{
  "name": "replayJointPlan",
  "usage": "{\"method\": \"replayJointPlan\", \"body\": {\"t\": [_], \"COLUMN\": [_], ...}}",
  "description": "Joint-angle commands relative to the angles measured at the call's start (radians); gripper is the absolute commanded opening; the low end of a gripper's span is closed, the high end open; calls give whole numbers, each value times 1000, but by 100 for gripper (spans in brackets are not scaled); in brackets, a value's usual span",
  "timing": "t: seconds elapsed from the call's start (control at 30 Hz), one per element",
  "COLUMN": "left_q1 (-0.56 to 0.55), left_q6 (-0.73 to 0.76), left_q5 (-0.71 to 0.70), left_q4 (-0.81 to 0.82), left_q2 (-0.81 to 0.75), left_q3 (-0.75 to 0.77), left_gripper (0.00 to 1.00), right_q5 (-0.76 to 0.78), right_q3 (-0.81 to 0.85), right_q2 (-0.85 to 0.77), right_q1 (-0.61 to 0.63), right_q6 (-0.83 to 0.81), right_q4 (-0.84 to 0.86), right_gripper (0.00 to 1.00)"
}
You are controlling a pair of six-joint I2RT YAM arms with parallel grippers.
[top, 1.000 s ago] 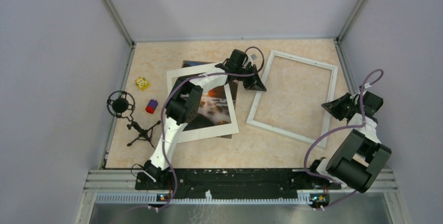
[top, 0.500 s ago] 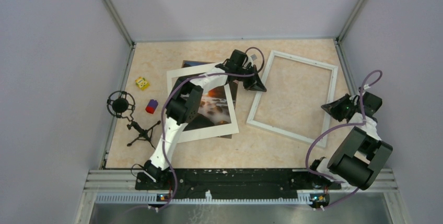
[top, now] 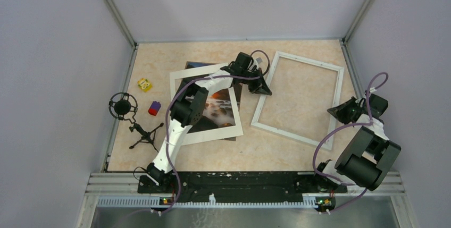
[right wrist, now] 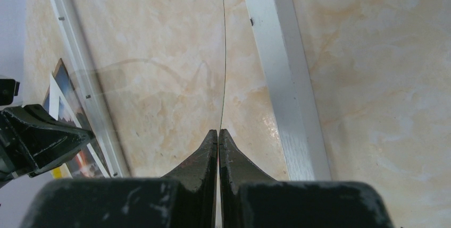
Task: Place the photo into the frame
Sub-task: Place the photo frame item in the photo frame.
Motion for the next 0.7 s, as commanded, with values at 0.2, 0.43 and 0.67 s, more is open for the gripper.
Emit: {"method": "replayJointPlan", "body": {"t": [0.2,0.43,0.67], "left_q1": [16,17,17], "left_q6": [1,13,15], "left_q5": [-23,-29,-32], "left_q4": [16,-1,-15], "left_q2": [28,27,37], "left_q3": [41,51,67], "left_gripper": [0,3,7], "right_q5": [73,72,109], "right_q3": [25,26,54], "right_q2": [21,19,23], "right_q1": [-14,-14,-14], "right_q6": [-20,-24,-28], "right_q4": [46,40,4], "right_gripper": [3,11,27]}}
